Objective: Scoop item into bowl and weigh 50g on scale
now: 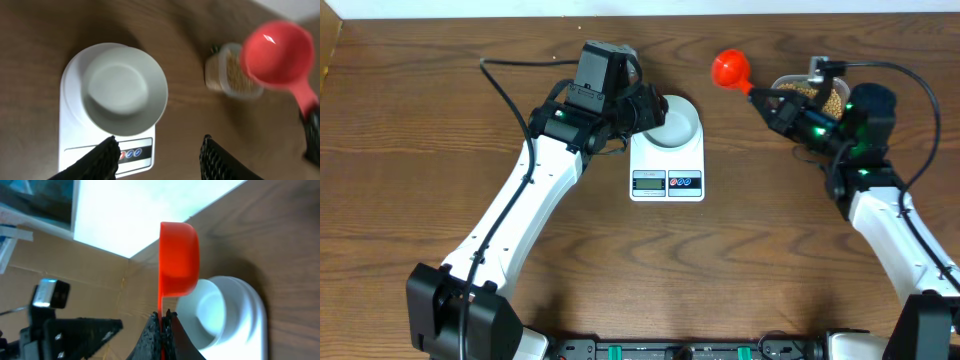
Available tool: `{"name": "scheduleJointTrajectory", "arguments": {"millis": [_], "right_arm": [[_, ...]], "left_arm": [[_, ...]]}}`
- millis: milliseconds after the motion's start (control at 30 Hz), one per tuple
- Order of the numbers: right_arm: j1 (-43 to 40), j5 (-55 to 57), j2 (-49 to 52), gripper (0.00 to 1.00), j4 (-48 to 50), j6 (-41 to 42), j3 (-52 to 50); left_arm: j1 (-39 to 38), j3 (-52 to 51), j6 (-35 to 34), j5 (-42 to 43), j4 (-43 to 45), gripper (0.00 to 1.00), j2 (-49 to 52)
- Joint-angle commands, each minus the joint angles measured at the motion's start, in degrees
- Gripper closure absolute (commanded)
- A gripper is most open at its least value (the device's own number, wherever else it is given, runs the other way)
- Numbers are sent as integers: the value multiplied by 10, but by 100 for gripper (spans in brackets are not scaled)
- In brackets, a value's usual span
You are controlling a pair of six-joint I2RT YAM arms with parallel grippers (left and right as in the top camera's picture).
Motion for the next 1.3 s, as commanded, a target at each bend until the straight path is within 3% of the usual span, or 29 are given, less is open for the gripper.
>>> {"name": "scheduleJointTrajectory", "arguments": {"millis": [0,100,200,333,600,867,1267], "right_arm": [[-32,-47,-4,99,-26,-29,19],[-57,-60,-4,99,-82,-54,39],[-75,-60,-4,99,-151,-88,71],[-93,-56,-5,99,-230,-134,119],[-101,11,-5,99,-339,-223,207],[-101,21,-5,99,-380,-255,214],[-100,63,-5,99,-417,-268,214]], "left_arm": [[1,5,168,54,-7,52,-13],[0,5,210,54,-30,60,-24],[0,5,213,54,-65,78,-28],[-9,5,229,53,-126,92,-27],[-63,-26,269,7,-158,92,-27],[-122,-110,293,-2,-132,93,-20],[-131,-253,343,-47,101,93,-5]]}}
